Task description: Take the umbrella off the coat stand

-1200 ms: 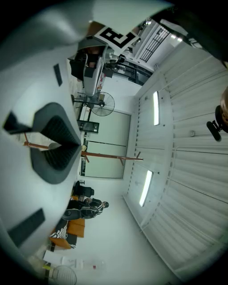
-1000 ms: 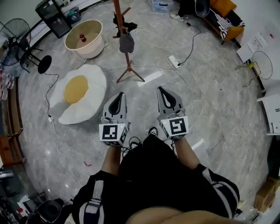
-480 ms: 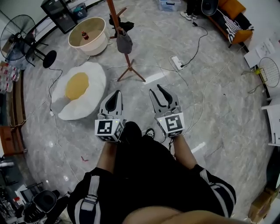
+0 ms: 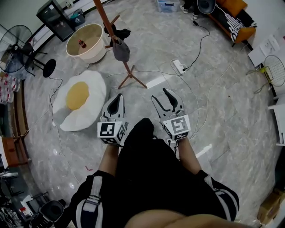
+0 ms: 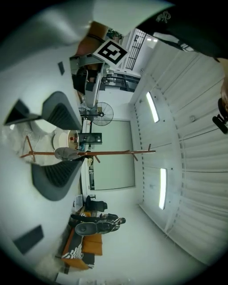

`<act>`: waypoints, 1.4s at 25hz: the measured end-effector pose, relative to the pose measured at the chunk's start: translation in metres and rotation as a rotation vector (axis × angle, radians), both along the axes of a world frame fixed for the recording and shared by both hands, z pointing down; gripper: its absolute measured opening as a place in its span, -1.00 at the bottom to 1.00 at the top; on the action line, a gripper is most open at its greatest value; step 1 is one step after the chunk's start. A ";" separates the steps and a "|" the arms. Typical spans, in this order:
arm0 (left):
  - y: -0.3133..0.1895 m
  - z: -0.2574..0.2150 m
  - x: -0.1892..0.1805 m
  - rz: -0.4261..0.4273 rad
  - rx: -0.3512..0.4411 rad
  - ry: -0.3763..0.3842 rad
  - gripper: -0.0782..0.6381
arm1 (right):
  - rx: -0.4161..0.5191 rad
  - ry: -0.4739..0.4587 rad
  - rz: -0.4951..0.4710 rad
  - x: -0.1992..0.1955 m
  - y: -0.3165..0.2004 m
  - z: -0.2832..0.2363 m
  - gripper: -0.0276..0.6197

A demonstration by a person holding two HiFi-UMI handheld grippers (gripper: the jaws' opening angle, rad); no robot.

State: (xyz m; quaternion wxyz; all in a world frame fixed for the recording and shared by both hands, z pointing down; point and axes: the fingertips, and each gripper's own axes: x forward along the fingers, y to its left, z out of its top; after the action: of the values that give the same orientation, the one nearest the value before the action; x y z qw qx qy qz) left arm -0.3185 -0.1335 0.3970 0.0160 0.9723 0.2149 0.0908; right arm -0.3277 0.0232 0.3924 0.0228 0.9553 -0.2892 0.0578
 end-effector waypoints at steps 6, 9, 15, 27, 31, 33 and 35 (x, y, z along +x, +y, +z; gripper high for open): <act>-0.002 0.024 0.067 -0.030 -0.013 -0.006 -0.79 | -0.034 -0.018 -0.042 0.061 0.006 0.023 -0.18; -0.008 0.028 0.117 -0.076 -0.021 0.011 -0.79 | -0.050 0.017 -0.107 0.110 0.003 0.021 -0.13; -0.018 0.028 0.216 -0.125 -0.005 -0.014 -0.79 | -0.071 0.029 -0.197 0.229 -0.009 0.018 -0.10; -0.029 0.035 0.332 -0.261 0.057 -0.038 -0.79 | -0.036 -0.023 -0.408 0.386 -0.034 0.038 -0.09; -0.031 0.043 0.352 -0.336 0.060 -0.070 -0.79 | -0.031 -0.029 -0.488 0.424 -0.037 0.045 -0.09; -0.032 0.046 0.361 -0.394 0.065 -0.082 -0.79 | -0.033 -0.033 -0.557 0.438 -0.040 0.050 -0.09; -0.033 0.049 0.373 -0.470 0.062 -0.089 -0.79 | -0.041 -0.041 -0.637 0.453 -0.041 0.053 -0.08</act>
State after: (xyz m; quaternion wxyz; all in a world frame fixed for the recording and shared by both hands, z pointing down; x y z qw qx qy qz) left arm 0.0542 -0.1666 0.4459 0.0164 0.9906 -0.0211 0.1340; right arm 0.1256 -0.0176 0.4457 0.0531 0.8147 -0.5728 0.0728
